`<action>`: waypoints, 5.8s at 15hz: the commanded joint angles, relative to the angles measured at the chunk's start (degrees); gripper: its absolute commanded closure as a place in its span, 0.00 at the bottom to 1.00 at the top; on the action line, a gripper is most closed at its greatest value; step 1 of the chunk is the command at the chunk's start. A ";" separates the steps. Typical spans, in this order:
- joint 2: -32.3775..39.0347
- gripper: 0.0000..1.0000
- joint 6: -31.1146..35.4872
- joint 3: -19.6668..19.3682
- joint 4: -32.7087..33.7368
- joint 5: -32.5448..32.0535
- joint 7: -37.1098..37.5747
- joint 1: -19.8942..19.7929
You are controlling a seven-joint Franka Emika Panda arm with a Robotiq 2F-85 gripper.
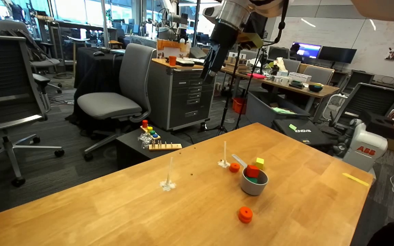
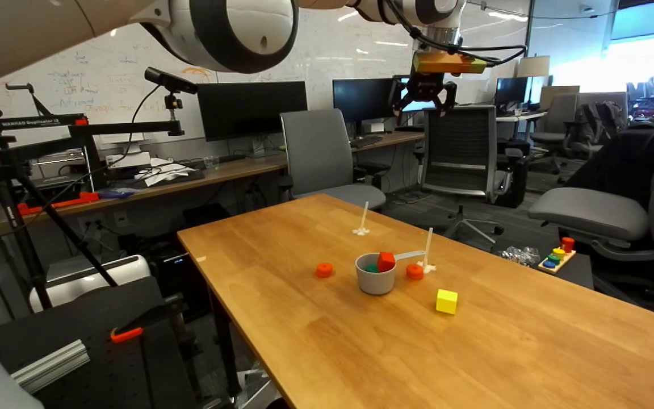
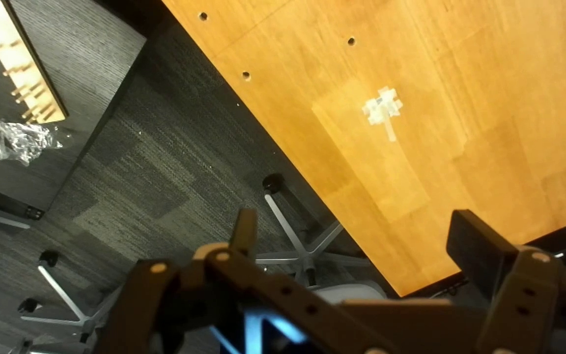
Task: Put the green, orange and yellow b=objects and put them in the pot
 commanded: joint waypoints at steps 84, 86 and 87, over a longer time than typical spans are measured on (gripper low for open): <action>20.74 0.00 19.65 -9.42 -2.44 -12.45 8.88 -0.10; 20.78 0.00 19.99 -9.33 -3.13 -12.46 9.74 -0.09; 20.78 0.00 20.56 -9.40 -3.66 -12.58 10.24 -0.05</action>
